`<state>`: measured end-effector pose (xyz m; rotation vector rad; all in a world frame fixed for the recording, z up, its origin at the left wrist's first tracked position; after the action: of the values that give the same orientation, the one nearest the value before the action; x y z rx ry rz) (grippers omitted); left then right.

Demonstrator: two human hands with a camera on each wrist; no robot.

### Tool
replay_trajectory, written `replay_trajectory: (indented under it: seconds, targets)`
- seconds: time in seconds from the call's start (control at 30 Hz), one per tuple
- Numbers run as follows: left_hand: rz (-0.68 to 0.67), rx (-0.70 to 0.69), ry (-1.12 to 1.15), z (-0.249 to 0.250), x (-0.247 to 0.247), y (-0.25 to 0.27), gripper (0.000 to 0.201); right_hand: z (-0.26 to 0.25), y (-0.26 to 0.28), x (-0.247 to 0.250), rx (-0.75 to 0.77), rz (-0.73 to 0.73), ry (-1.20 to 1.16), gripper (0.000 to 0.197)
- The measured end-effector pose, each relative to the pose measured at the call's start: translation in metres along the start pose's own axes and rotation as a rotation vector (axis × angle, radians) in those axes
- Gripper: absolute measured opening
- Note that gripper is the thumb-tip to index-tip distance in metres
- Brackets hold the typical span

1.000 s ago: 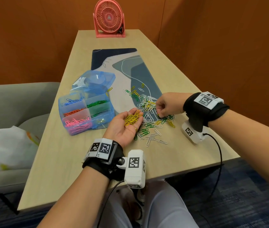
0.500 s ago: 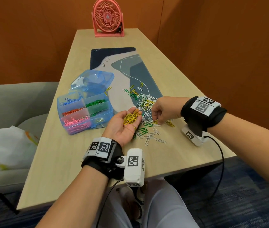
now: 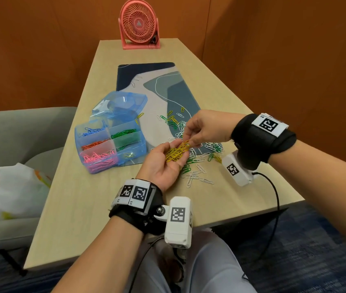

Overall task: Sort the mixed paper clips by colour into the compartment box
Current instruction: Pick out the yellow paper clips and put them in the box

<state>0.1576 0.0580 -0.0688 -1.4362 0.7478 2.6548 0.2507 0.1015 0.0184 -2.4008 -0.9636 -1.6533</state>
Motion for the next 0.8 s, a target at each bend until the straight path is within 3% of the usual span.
replay_trajectory:
  seconds: [0.17,0.3,0.47,0.57,0.7,0.8]
  targets:
    - [-0.015,0.022,0.072,-0.005,-0.005,0.004,0.036,-0.012,0.004,0.005,0.02,0.019,-0.012,0.017]
    - [0.005,0.033,0.041,-0.006,-0.001,0.007,0.039,0.02,0.015,0.013,-0.17,0.08,0.089,0.012]
    - [0.008,0.031,0.038,-0.006,0.001,0.012,0.037,0.062,0.031,-0.012,-0.41,-0.059,0.131,0.009]
    - [0.016,0.021,0.027,-0.007,0.001,0.015,0.038,0.069,0.031,-0.021,-0.454,-0.082,0.085,0.021]
    - [0.024,0.02,0.018,-0.006,0.002,0.017,0.038,0.069,0.031,-0.023,-0.471,-0.093,0.097,0.004]
    - [0.03,0.019,0.013,-0.004,0.003,0.016,0.038,0.067,0.032,-0.018,-0.461,-0.1,0.134,0.006]
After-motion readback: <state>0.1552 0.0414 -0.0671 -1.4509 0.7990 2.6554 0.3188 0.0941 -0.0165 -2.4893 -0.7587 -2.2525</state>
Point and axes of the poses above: each hand's wrist, its own y-axis away from the middle knuckle, its own x-axis out of the back of the hand, z = x × y, the point moved 7 cm from there along -y, towards the middle knuckle, and after that the axes turned 4 degrees about -z, right-handed, at the moved point
